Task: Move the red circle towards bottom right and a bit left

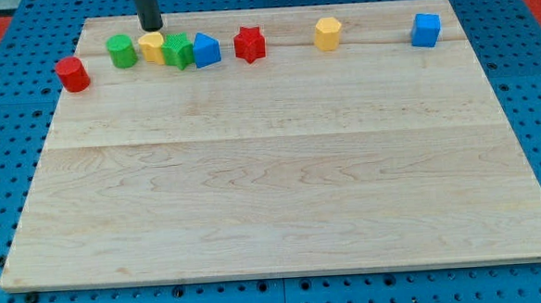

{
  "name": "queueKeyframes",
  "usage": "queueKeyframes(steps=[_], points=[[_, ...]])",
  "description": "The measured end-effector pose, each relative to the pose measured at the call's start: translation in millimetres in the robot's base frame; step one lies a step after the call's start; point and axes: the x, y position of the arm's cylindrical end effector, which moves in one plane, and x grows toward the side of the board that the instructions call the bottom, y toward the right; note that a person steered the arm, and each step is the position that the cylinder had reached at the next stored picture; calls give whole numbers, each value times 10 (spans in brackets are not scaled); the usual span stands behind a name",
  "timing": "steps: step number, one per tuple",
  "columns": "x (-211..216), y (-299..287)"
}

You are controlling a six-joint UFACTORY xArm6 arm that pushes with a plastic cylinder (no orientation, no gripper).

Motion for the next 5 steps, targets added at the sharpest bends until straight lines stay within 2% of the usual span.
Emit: queueKeyframes(steps=[1, 2, 4, 5], points=[[65, -336], [73, -378], [256, -1331], [257, -1328]])
